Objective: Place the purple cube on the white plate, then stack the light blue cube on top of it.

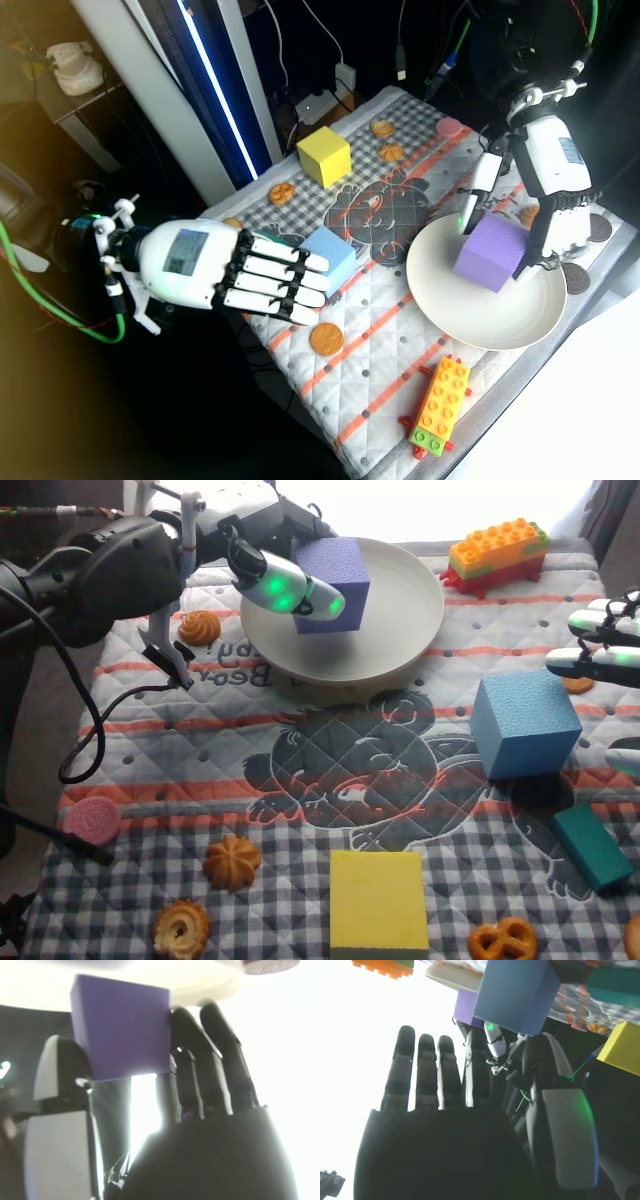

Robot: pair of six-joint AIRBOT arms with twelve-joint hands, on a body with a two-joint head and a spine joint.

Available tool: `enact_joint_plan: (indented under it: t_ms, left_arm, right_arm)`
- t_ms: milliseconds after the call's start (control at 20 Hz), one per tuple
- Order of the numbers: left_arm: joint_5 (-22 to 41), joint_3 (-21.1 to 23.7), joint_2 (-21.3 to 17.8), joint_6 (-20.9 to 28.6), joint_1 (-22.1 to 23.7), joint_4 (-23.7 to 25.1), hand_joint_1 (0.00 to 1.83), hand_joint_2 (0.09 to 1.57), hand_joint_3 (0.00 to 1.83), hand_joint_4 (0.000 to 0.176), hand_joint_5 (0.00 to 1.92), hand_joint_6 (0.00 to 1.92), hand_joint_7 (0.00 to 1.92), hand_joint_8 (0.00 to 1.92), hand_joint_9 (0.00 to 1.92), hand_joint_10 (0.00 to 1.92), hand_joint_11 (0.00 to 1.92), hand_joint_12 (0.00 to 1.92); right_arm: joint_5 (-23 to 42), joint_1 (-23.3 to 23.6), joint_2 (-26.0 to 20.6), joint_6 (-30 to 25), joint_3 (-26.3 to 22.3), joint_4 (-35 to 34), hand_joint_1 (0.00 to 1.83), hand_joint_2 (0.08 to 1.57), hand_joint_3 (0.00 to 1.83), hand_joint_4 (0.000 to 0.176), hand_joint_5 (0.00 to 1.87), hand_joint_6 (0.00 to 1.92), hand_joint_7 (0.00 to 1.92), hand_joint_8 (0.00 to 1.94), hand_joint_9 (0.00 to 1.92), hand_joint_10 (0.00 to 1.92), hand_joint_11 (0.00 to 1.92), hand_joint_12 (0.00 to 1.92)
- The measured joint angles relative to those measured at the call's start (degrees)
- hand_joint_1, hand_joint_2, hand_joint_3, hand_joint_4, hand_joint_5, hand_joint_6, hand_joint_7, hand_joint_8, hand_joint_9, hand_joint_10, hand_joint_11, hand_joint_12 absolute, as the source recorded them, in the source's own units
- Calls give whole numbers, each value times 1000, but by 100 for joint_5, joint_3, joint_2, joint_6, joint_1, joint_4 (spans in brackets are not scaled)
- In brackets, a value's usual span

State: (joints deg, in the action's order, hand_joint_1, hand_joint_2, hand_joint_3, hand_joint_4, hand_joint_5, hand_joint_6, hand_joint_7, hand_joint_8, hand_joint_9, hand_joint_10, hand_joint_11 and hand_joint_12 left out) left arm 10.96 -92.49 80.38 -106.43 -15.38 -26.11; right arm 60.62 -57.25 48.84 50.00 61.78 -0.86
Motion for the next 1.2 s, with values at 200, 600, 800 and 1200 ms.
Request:
enact_joint_plan:
  t_ms: [200, 600, 800, 1200]
  left_arm:
    - [35, 31, 0, 0, -79, -11, 808, 962, 1, 65, 499, 0, 456, 348, 200, 971, 0, 1408]
    - [424, 874, -549, -4, -284, 24, 746, 877, 0, 173, 67, 1, 229, 0, 220, 167, 0, 612]
    - [1364, 1716, -1257, 155, -289, 376, 750, 887, 0, 176, 0, 0, 49, 1, 98, 1, 0, 373]
    - [3075, 3814, -3222, 866, -1978, 1211, 820, 855, 0, 176, 49, 18, 76, 2, 41, 8, 0, 40]
  right_arm:
    - [20, 0, 0, -11, 0, -2, 811, 1192, 0, 122, 358, 2, 209, 7, 199, 6, 0, 633]
    - [149, 42, -13, -127, 2, -15, 715, 1151, 0, 129, 322, 0, 169, 1, 152, 1, 0, 468]
    - [518, 98, -52, -369, 4, 28, 625, 1076, 0, 139, 267, 1, 107, 1, 38, 1, 0, 146]
    - [323, 520, 295, -479, 181, 372, 529, 935, 2, 175, 149, 1, 4, 2, 5, 0, 0, 326]
